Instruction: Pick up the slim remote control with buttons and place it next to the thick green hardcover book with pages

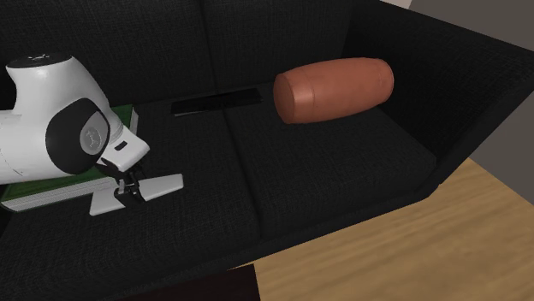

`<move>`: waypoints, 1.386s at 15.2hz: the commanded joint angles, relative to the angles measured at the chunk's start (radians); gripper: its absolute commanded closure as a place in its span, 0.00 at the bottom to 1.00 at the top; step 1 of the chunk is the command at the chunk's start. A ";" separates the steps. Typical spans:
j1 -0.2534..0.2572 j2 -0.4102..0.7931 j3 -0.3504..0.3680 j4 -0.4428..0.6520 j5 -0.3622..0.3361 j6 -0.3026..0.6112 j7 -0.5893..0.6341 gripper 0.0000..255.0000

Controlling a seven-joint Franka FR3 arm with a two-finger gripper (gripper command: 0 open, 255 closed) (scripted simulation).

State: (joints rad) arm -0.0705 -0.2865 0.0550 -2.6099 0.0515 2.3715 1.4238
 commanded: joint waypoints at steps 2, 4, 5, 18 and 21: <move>0.000 0.002 0.000 -0.001 0.000 0.004 0.000 1.00; 0.000 0.002 0.000 -0.001 0.000 0.004 0.000 1.00; 0.000 0.002 0.000 -0.001 0.000 0.004 0.000 1.00; -0.001 -0.087 -0.004 0.059 -0.002 -0.145 0.000 0.00; -0.001 -0.086 -0.004 0.059 -0.002 -0.145 0.000 0.00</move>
State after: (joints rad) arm -0.0719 -0.3725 0.0505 -2.5509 0.0493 2.2273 1.4238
